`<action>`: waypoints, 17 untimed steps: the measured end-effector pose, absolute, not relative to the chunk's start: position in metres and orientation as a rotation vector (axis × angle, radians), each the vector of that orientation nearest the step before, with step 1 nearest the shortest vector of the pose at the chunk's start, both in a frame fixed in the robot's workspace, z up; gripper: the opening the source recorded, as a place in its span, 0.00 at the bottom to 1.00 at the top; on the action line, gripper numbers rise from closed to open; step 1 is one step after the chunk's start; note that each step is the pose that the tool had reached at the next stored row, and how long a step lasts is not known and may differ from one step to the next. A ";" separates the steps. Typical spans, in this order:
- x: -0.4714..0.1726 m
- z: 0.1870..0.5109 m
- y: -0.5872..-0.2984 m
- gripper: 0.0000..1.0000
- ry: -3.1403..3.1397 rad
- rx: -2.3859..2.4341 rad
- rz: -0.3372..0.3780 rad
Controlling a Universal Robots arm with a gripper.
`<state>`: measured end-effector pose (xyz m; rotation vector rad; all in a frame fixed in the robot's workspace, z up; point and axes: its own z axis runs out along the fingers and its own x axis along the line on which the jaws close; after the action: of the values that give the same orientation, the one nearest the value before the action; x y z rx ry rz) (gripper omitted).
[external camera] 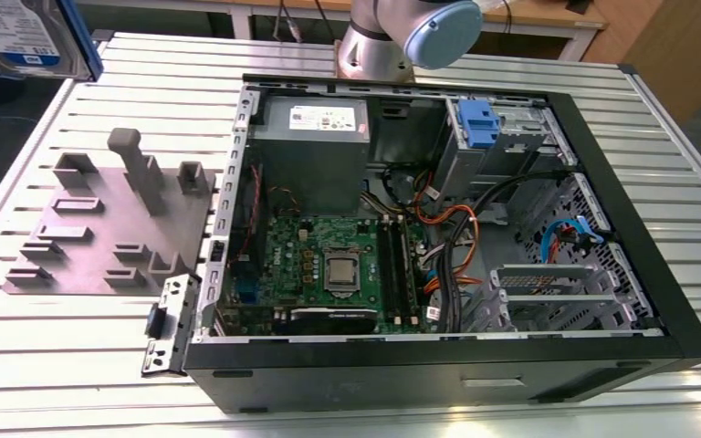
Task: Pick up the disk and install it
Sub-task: 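Pick up the disk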
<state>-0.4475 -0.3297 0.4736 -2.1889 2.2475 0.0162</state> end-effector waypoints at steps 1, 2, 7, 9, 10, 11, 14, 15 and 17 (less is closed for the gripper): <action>-0.447 0.474 -0.330 0.36 2.248 -2.189 0.016; -0.447 0.475 -0.330 0.36 2.248 -2.189 0.016; -0.447 0.481 -0.330 0.36 2.248 -2.189 0.016; -0.447 0.485 -0.330 0.36 2.248 -2.189 0.016; -0.447 0.487 -0.330 0.36 2.247 -2.189 0.016; -0.447 0.489 -0.330 0.36 2.248 -2.189 0.016; -0.447 0.491 -0.330 0.36 2.248 -2.189 0.016; -0.447 0.491 -0.330 0.36 2.248 -2.189 0.016; -0.447 0.491 -0.331 0.36 2.248 -2.189 0.016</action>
<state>-0.4475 -0.3306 0.4913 -2.1891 2.2475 0.0162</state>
